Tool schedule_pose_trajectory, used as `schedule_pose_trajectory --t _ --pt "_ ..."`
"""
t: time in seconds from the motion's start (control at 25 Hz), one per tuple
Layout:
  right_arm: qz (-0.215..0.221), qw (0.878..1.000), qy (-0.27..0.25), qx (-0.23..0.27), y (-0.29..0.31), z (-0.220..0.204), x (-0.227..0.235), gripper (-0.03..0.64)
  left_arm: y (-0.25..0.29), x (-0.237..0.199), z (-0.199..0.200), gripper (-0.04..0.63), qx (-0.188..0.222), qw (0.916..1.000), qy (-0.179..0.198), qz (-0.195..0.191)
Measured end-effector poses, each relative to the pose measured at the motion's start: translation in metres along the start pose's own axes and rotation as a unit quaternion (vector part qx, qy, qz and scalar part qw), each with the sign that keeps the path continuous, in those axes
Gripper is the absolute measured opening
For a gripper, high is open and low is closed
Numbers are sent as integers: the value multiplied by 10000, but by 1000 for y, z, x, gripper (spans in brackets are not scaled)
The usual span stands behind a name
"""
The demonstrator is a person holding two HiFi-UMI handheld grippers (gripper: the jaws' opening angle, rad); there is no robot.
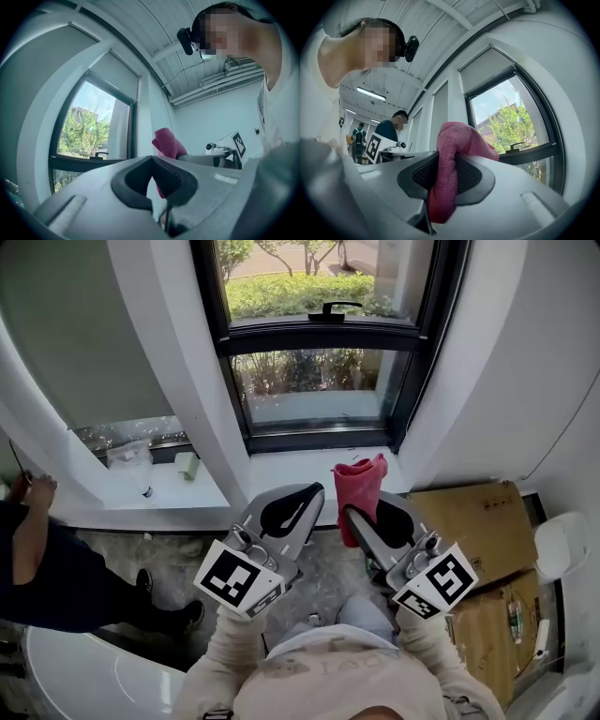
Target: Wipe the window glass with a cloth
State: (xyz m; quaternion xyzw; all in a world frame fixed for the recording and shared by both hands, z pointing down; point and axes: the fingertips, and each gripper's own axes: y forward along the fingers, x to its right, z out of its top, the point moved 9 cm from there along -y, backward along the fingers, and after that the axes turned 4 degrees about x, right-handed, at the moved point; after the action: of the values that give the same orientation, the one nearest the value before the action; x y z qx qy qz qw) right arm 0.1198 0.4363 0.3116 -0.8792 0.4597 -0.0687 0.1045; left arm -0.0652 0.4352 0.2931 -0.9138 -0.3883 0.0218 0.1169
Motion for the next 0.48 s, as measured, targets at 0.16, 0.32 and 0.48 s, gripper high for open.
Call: schedule_pose_trajectory --t 0.16,0.32,0.48 --pt "-119 9993 283 232 9 2 20 110 11 -17 -3 0 53 10000 26 -39" --pt "-92 9980 537 310 19 -7 51 110 33 -37 -15 0 10 10000 -21 -12" --pt "6 9976 634 275 43 -20 90 110 62 -65 -25 0 -48 10000 -40 61"
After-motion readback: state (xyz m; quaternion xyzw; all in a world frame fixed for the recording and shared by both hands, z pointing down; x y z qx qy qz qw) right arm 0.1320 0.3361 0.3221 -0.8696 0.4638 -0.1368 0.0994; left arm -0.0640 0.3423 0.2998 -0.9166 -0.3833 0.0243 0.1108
